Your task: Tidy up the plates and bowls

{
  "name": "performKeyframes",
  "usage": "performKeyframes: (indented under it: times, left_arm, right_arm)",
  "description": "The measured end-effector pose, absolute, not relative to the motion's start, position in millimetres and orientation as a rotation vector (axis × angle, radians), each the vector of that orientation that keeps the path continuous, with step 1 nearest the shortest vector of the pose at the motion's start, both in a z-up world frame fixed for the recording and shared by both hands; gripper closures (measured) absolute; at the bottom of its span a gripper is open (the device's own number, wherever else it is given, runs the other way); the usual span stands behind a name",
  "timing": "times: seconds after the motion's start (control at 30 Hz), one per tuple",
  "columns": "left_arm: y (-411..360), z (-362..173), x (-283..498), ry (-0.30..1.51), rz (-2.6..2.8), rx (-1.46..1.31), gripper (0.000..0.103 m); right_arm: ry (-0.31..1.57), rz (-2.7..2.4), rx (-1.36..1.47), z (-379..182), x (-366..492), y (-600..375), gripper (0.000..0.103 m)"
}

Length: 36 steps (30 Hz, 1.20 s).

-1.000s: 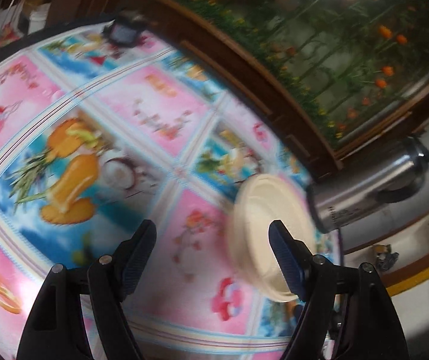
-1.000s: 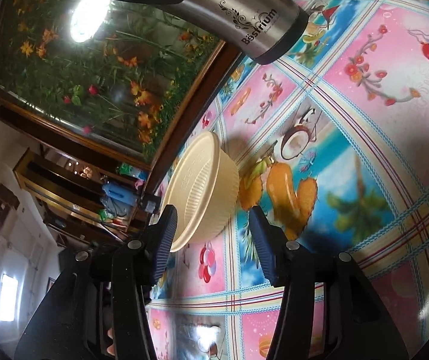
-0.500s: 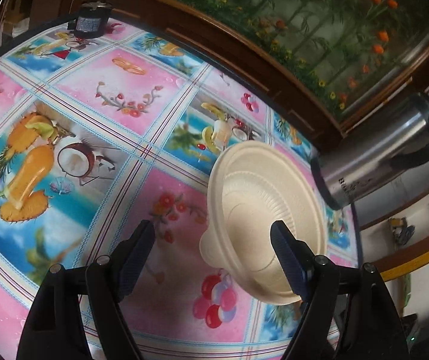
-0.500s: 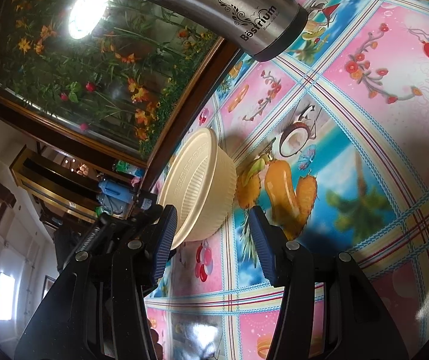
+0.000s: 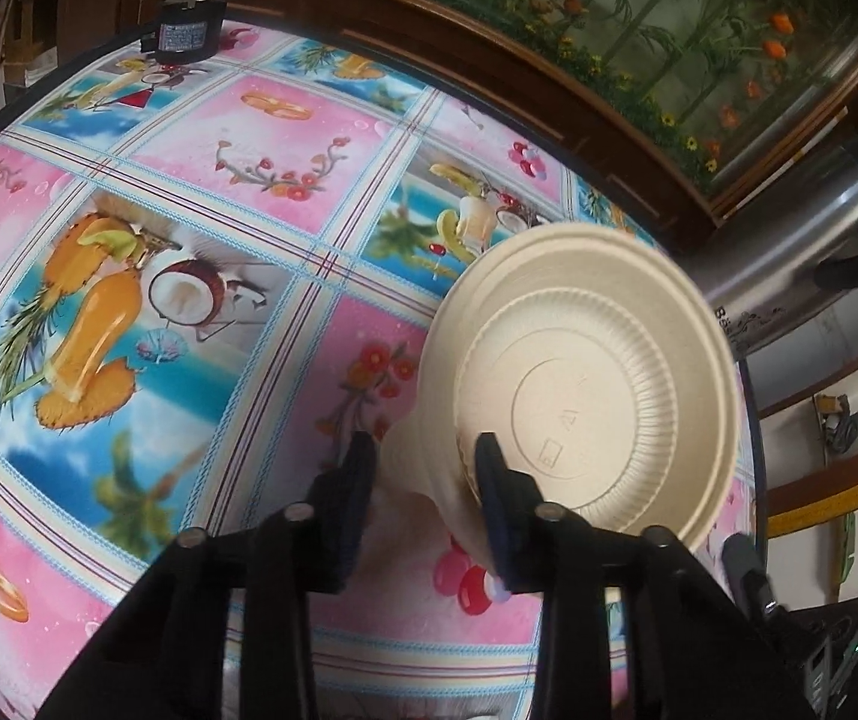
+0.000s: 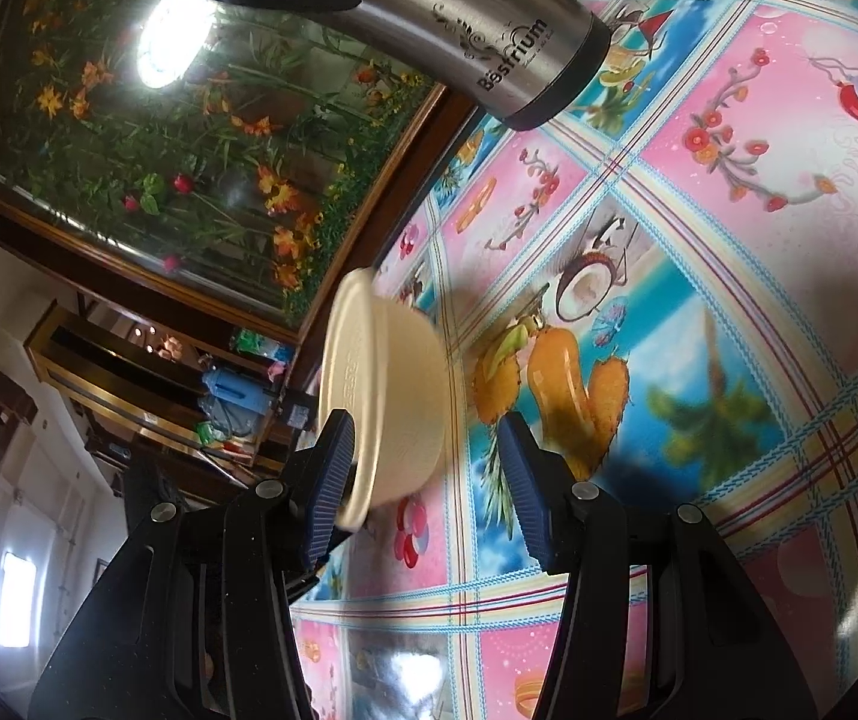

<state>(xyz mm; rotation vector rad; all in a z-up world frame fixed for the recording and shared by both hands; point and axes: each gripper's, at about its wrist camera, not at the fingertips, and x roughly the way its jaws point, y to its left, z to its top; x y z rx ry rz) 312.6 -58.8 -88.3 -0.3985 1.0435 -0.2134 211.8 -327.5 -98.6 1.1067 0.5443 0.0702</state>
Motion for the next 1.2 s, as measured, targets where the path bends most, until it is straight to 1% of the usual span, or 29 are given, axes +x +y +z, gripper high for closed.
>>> performKeyframes:
  times: [0.03,0.07,0.2,0.23,0.27,0.43,0.63,0.7,0.73,0.77,0.8,0.87,0.97,1.0,1.07,1.2]
  left_arm:
    - [-60,-88,312,1.045,-0.220,-0.392,0.075]
    - [-62,-86,310,1.043,-0.226,-0.379,0.077]
    - [-72,-78,304,1.027,-0.249,-0.316,0.080]
    - [-75,-77,302,1.029,-0.262,-0.298,0.080]
    - [-80,-76,301,1.032,-0.275,-0.274,0.080]
    - [-93,-78,295,1.078,-0.325,-0.209,0.080]
    - [-97,-83,294,1.098,-0.333,-0.194,0.080]
    - [-98,-82,294,1.098,-0.334,-0.191,0.080]
    - [-98,-82,293,1.094,-0.330,-0.187,0.080]
    - [-98,-82,293,1.091,-0.325,-0.184,0.080]
    - [-99,-82,293,1.089,-0.322,-0.180,0.080]
    - [-100,-82,292,1.090,-0.319,-0.171,0.080]
    - [-101,-80,291,1.084,-0.318,-0.164,0.080]
    - [-101,-80,291,1.081,-0.316,-0.158,0.080]
    - [-101,-79,291,1.080,-0.318,-0.157,0.080]
    - [-102,-78,289,1.076,-0.309,-0.144,0.080]
  right_arm:
    - [0.535,0.067,1.113,-99,210,-329,0.046]
    - [0.525,0.067,1.118,-98,209,-330,0.043]
    - [0.496,0.050,1.105,-94,206,-333,0.041]
    - [0.492,0.044,1.098,-92,206,-333,0.036]
    - [0.493,0.036,1.088,-91,206,-332,0.034]
    - [0.524,0.001,1.028,-87,210,-327,0.034]
    - [0.505,-0.084,1.037,-90,203,-336,0.035]
    - [0.518,-0.110,1.008,-89,204,-335,0.036]
    - [0.524,-0.121,0.997,-89,204,-333,0.039]
    - [0.530,-0.131,0.986,-88,204,-333,0.044]
    - [0.532,-0.140,0.980,-88,204,-333,0.047]
    - [0.537,-0.152,0.970,-89,203,-334,0.059]
    - [0.553,-0.156,0.948,-88,206,-331,0.067]
    - [0.559,-0.160,0.939,-88,207,-330,0.068]
    - [0.570,-0.166,0.928,-88,208,-328,0.074]
    - [0.582,-0.173,0.918,-88,208,-327,0.075]
